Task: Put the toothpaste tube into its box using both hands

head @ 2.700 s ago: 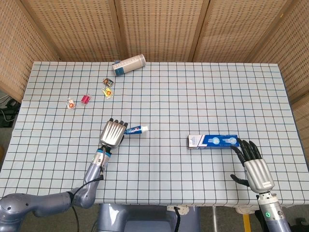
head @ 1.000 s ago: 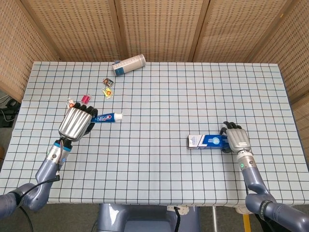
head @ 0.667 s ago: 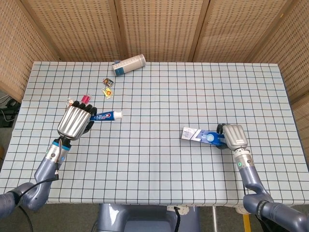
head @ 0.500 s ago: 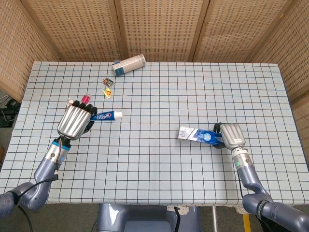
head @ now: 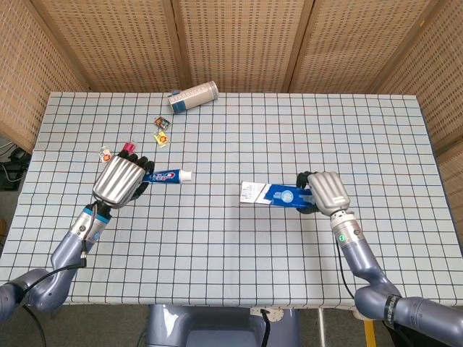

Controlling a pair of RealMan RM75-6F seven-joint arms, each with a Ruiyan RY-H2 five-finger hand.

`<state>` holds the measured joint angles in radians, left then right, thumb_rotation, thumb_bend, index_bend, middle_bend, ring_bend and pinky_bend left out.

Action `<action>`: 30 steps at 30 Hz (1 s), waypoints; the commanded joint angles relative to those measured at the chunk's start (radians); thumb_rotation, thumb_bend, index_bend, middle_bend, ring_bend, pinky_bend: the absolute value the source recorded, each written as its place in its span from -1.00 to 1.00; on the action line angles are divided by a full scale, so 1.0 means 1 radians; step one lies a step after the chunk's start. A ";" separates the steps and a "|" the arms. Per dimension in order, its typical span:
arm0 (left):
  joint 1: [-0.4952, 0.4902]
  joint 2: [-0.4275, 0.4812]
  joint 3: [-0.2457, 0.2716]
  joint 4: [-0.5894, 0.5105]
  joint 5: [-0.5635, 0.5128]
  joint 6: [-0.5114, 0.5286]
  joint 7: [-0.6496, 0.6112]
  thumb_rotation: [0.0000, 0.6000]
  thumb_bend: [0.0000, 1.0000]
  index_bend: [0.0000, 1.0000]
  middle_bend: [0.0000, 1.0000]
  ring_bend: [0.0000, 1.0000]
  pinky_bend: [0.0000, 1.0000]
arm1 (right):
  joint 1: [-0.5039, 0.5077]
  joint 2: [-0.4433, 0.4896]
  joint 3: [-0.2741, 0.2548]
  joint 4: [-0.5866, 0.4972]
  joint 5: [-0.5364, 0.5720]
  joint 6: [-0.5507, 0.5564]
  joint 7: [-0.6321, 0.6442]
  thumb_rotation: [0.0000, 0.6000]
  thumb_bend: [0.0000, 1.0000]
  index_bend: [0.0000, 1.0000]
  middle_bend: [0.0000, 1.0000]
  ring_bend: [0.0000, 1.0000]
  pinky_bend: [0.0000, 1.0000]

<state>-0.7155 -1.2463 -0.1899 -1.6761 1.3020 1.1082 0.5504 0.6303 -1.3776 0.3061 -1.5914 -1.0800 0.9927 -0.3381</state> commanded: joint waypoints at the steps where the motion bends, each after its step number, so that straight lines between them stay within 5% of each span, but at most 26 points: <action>1: -0.028 0.038 -0.014 -0.041 -0.021 -0.037 0.029 1.00 0.16 0.67 0.06 0.01 -0.12 | 0.054 0.021 0.043 -0.059 0.074 -0.004 -0.075 1.00 -0.51 0.53 0.12 0.21 0.36; 10: -0.092 0.115 -0.052 -0.098 -0.125 -0.112 0.110 1.00 0.16 0.67 0.06 0.01 -0.13 | 0.153 0.070 0.104 -0.123 0.243 -0.018 -0.161 1.00 -0.51 0.53 0.12 0.21 0.36; 30: -0.187 0.036 -0.043 -0.106 -0.234 -0.058 0.317 1.00 0.16 0.67 0.06 0.01 -0.12 | 0.174 0.136 0.063 -0.161 0.322 -0.015 -0.086 1.00 -0.51 0.53 0.12 0.21 0.36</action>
<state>-0.8974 -1.2071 -0.2343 -1.7823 1.0739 1.0522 0.8632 0.8056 -1.2462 0.3665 -1.7418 -0.7709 0.9809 -0.4398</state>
